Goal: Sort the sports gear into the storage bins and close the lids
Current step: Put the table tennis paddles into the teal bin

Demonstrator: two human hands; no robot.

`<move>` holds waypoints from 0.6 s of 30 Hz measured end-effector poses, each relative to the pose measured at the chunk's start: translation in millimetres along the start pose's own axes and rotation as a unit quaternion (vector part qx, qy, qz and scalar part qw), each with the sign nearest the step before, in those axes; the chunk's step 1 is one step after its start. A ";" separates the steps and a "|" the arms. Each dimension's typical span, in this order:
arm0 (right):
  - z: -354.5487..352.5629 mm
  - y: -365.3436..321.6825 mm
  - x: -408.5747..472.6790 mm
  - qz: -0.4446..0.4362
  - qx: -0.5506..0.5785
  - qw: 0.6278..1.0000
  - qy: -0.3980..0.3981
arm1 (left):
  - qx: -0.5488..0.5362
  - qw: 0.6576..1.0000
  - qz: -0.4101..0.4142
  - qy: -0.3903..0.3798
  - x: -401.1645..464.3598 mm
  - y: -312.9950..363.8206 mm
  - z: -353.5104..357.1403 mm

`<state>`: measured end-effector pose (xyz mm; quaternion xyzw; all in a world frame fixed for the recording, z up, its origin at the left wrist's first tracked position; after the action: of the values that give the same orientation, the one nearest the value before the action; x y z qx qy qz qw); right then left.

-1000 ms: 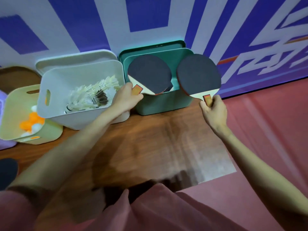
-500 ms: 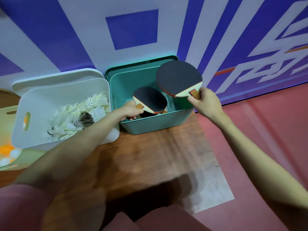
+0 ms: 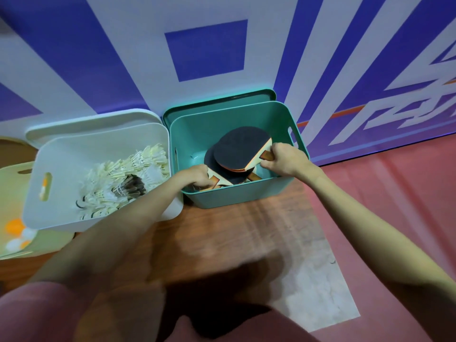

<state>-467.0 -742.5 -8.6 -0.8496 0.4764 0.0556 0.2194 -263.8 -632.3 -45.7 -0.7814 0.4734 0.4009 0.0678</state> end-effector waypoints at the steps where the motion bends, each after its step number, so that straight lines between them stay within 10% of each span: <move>1: 1.9 -2.1 3.0 -0.004 0.003 1.000 -0.016 | 0.011 1.000 0.003 -0.001 -2.1 -1.5 -3.0; 18: 26.5 -32.0 17.0 -0.006 -0.014 0.984 -0.177 | -0.085 0.927 0.173 0.321 -83.0 -39.9 -25.2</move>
<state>-428.1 -730.2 -27.3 -0.8320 0.4245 0.2099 0.2889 -237.0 -566.0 17.6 -0.7768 0.5622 0.1733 -0.2248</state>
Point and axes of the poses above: each hand's wrist, its own x-axis towards the middle knuckle, its own z-axis out of the palm, y = z × x, the point moved 2 cm from there along x, towards the middle knuckle
